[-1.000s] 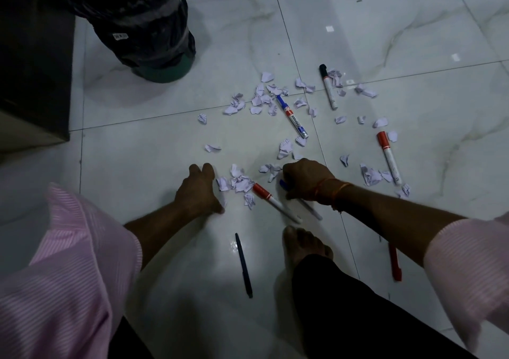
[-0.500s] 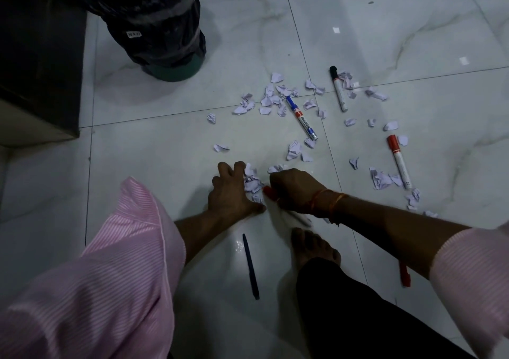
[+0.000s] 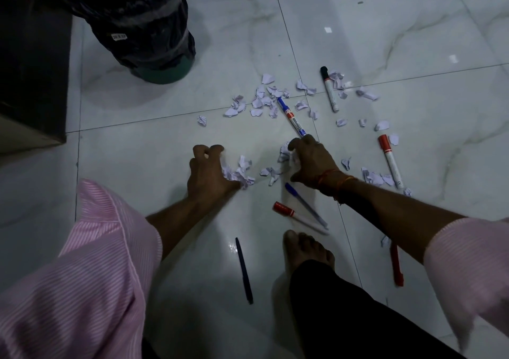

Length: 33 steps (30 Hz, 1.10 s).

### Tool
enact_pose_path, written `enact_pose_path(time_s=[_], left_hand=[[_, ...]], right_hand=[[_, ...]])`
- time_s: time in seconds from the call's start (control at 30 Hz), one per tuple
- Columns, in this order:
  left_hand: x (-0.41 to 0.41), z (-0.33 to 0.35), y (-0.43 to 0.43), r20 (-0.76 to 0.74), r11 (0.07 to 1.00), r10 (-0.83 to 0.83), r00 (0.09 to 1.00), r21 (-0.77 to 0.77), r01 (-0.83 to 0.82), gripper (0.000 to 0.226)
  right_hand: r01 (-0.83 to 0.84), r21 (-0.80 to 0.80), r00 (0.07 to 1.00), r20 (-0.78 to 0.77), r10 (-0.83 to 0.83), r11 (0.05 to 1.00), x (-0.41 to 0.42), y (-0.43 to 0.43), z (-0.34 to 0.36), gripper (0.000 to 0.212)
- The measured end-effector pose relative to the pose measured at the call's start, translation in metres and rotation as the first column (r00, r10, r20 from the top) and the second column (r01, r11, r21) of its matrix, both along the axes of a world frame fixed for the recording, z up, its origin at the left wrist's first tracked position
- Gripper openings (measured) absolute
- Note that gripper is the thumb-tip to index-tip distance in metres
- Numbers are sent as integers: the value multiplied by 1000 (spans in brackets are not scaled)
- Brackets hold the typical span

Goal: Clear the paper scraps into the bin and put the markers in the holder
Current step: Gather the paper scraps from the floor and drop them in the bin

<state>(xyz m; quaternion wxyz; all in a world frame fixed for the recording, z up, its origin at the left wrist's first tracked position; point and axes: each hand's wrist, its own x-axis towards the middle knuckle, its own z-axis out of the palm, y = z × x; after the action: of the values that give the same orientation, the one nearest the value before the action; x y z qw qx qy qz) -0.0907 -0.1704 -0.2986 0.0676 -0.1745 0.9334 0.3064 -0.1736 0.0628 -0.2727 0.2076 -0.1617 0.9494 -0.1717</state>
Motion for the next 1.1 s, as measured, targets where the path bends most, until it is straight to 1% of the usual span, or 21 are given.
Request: enact_pose_path(time_s=[0.03, 0.1, 0.17, 0.23, 0.3, 0.33, 0.4, 0.47, 0.5, 0.57, 0.6, 0.7, 0.8, 0.83, 0.9, 0.93, 1.0, 1.03, 1.1], left_hand=[[-1, 2, -1, 9, 1000, -9, 1000, -26, 9, 97], [-5, 2, -5, 51, 997, -21, 998, -77, 25, 109], [-8, 1, -8, 130, 997, -16, 991, -72, 26, 116], [-11, -4, -11, 173, 999, -36, 984, -29, 42, 115], [-13, -6, -11, 143, 995, -98, 985, 28, 95, 118], [-14, -7, -11, 114, 990, -133, 985, 57, 128, 117], [-17, -8, -13, 50, 982, -180, 982, 73, 176, 111], [-20, -10, -21, 6, 986, -162, 987, 49, 162, 109], [-21, -11, -27, 13, 991, -133, 991, 31, 133, 110], [-23, -13, -37, 42, 997, -78, 996, 2, 78, 107], [-23, -15, -41, 54, 998, -65, 996, 1, 65, 105], [-24, -14, -40, 45, 995, -94, 995, 29, 93, 106], [-27, -14, -29, -21, 979, -173, 985, 103, 174, 99], [-29, -13, -26, -63, 970, -188, 980, 142, 196, 94], [-35, -7, -22, -121, 959, -193, 974, 185, 213, 82], [-38, -5, -23, -137, 963, -176, 975, 182, 199, 77], [-48, -3, -33, -174, 985, -95, 980, 124, 117, 70], [-54, -4, -40, -190, 995, -53, 980, 78, 69, 69], [-67, -6, -58, -172, 1000, 27, 985, -9, -29, 72]], right_hand=[[23, 16, 1000, 21, -23, 1000, -1, 0, -2, 73], [72, 43, 996, 44, -74, 996, -2, -1, -6, 80], [86, 19, 996, 28, -86, 996, 0, -4, -13, 73], [9, -67, 1000, 15, -8, 998, 5, -12, -17, 61], [-96, -131, 994, 29, 101, 987, 7, -18, -18, 58], [-113, -150, 993, 22, 118, 982, 6, -20, -16, 60], [-80, -161, 996, -52, 72, 984, 0, -17, -14, 62], [19, -110, 993, -114, -31, 994, -10, -11, -12, 64], [60, -61, 991, -120, -67, 996, -15, -8, -12, 64], [69, 34, 992, -106, -65, 997, -20, -4, -17, 59], [43, 41, 994, -101, -38, 998, -19, -5, -20, 57], [-69, -62, 996, -60, 65, 996, -12, -16, -29, 56], [-165, -204, 984, 36, 176, 965, -8, -33, -23, 66], [-180, -238, 980, 45, 195, 955, -10, -38, -20, 68], [-141, -282, 989, 10, 150, 949, -19, -43, -17, 65], [-105, -283, 994, -9, 106, 953, -26, -43, -16, 62], [-64, -233, 998, -29, 59, 970, -40, -45, -16, 61], [-67, -200, 997, -43, 59, 978, -46, -47, -17, 62], [-83, -164, 991, -118, 64, 983, -60, -53, -16, 68]])
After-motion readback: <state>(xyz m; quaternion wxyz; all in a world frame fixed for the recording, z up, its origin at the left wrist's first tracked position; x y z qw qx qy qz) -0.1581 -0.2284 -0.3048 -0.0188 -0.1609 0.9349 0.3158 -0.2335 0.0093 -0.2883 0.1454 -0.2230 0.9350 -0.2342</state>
